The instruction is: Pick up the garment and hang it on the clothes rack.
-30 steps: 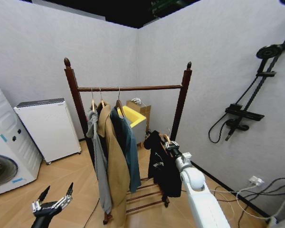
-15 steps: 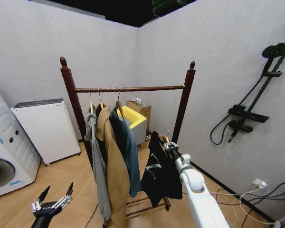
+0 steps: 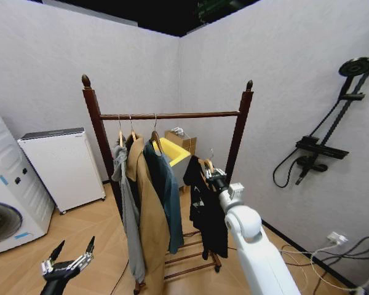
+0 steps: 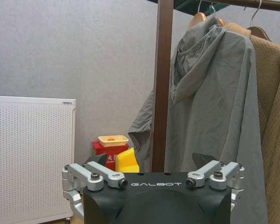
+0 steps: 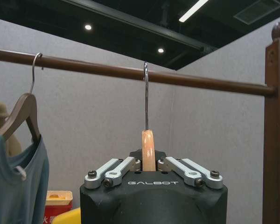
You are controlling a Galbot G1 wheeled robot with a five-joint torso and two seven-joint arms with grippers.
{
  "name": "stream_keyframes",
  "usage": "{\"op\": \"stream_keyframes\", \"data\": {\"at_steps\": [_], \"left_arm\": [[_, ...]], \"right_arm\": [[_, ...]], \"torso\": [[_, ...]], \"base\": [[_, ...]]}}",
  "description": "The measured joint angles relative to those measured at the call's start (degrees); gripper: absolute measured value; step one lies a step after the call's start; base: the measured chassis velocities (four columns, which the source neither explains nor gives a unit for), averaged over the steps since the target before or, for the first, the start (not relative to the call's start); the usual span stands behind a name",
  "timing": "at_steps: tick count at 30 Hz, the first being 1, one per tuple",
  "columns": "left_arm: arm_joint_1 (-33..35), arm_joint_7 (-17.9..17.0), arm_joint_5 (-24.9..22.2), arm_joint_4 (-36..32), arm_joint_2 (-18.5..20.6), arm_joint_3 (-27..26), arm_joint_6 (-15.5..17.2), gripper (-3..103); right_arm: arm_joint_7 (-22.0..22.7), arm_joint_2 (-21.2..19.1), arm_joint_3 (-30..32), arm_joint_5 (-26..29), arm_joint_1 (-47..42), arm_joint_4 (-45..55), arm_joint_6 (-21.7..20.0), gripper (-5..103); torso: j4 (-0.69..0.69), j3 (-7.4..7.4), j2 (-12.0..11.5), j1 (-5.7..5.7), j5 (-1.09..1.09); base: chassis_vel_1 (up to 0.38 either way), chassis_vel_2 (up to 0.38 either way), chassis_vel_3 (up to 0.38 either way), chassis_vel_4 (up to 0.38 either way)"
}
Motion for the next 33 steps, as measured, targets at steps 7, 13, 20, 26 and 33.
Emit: {"op": "stream_keyframes", "data": {"at_steps": [7,13,20,26,33], "left_arm": [[0.0,0.0,0.0,0.0,0.0,0.0,0.0,100],[0.0,0.0,0.0,0.0,0.0,0.0,0.0,100],[0.0,0.0,0.0,0.0,0.0,0.0,0.0,100],[0.0,0.0,0.0,0.0,0.0,0.0,0.0,100],[0.0,0.01,0.0,0.0,0.0,0.0,0.0,100]], "right_arm": [[-1.19,-1.23,-6.32,2.18,10.51,-6.93,-2.83,10],[-0.96,-0.6,-11.69,1.49,16.57,-9.35,-3.33,10],[-0.55,0.59,-12.12,0.64,21.73,-11.4,-3.46,10],[-0.63,1.48,-14.73,1.05,25.43,-15.3,-1.99,10],[-0.79,3.63,-17.5,1.13,28.29,-20.01,-0.55,10]], "torso": [[0.0,0.0,-0.01,0.01,0.0],[0.01,0.01,-0.01,0.01,-0.01],[-0.02,0.0,-0.01,0.01,-0.01],[-0.01,0.0,-0.01,0.01,0.0],[-0.01,0.0,0.0,0.01,-0.01]], "base": [[0.0,0.0,0.0,0.0],[0.0,0.0,0.0,0.0],[0.0,0.0,0.0,0.0],[0.0,0.0,0.0,0.0],[0.0,0.0,0.0,0.0]]}}
